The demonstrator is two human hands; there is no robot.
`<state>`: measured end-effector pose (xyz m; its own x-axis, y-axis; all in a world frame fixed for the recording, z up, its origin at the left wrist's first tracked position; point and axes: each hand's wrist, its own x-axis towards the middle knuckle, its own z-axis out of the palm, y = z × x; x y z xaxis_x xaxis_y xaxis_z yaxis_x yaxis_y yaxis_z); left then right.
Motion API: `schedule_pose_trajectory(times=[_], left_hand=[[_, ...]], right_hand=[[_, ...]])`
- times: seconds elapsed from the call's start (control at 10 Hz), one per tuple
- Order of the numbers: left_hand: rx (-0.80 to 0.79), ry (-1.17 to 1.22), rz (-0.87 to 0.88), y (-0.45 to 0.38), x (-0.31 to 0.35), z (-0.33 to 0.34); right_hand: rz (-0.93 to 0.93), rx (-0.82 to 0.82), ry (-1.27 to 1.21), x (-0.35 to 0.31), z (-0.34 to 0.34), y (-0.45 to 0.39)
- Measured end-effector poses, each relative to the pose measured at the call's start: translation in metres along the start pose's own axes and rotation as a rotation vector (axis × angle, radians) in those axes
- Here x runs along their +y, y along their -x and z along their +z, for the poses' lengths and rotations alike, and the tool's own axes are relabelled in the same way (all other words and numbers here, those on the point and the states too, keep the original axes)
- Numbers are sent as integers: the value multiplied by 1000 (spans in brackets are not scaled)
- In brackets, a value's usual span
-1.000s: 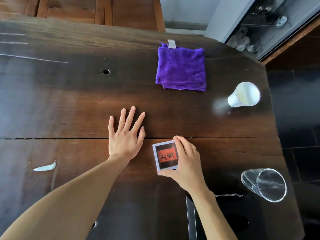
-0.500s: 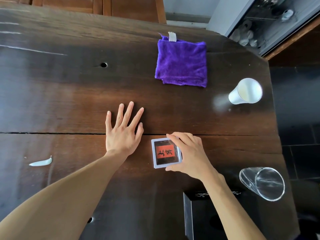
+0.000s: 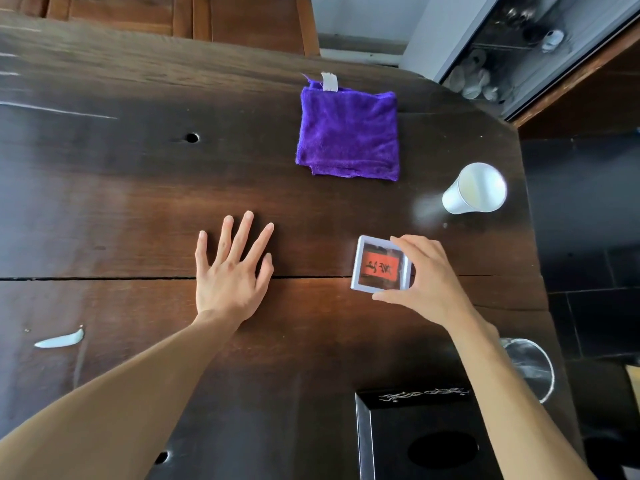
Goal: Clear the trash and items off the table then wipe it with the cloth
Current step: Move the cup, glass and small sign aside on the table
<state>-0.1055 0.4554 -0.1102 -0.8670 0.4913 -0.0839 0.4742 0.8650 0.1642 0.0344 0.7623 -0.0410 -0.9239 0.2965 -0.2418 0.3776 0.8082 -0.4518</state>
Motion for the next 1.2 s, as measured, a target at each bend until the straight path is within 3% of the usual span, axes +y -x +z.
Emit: schedule_pose_trajectory(times=[0.4,0.7,1.2], left_hand=[[-8,-13,-8,0,2,-1],[4,-20,-9,0,1,0],[10,-28,-12,0,0,1]], right_hand=[[66,-172,61,18,-11,4],[-6,-73,62,-2,1,13],[140,-123,6,6,-12,11]])
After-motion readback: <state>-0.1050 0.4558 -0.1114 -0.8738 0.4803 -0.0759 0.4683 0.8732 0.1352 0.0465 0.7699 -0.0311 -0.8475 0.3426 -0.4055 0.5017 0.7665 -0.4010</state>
